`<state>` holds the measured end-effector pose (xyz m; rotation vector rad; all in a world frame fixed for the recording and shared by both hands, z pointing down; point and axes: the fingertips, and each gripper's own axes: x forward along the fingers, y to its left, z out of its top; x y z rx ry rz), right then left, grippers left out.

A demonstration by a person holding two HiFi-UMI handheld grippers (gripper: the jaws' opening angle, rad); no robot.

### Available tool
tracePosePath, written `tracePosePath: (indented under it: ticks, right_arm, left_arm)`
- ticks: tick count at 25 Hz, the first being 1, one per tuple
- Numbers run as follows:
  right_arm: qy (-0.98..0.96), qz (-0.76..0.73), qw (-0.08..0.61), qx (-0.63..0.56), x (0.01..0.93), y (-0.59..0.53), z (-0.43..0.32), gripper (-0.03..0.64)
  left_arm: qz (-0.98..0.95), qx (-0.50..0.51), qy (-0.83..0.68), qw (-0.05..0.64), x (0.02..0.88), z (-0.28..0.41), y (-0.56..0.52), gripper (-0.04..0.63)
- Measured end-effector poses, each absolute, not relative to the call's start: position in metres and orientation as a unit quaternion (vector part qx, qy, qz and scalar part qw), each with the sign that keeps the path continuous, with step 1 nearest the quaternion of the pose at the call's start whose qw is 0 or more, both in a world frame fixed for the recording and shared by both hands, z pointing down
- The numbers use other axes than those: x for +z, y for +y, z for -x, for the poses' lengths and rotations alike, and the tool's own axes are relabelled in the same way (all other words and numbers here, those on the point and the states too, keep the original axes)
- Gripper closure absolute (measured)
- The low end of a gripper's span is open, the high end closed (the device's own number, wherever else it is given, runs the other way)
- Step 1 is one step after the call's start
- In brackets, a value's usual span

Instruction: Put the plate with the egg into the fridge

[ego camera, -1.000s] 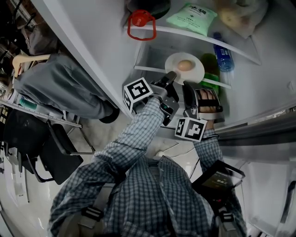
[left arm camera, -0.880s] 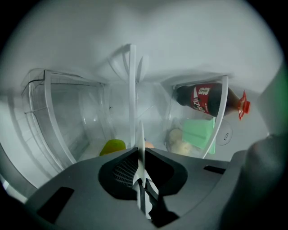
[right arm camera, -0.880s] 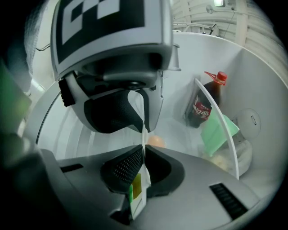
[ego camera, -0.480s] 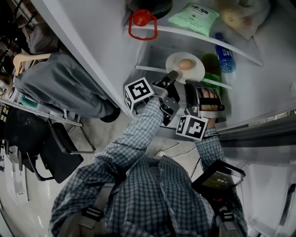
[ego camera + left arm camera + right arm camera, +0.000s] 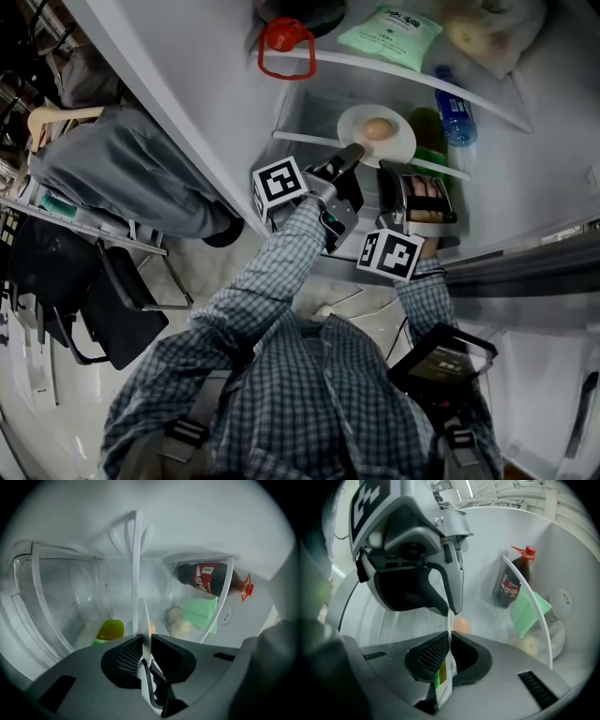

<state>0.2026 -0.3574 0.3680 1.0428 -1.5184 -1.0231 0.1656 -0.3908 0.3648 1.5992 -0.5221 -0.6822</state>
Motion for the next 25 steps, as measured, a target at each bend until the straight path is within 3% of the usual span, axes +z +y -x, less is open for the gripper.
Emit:
tracePosePath:
  ticks: [20, 25]
  right_arm:
    - [-0.648, -0.436, 0.47, -0.411, 0.369, -0.375, -0.198, 0.595]
    - [-0.659, -0.454, 0.451, -0.395, 0.366, -0.373, -0.202, 0.562]
  left_arm:
    - [-0.739, -0.255, -0.182, 0.597, 0.362, -0.176, -0.349, 0.557]
    - [-0.749, -0.258, -0.175, 0.584, 0.36, -0.177, -0.348, 0.557]
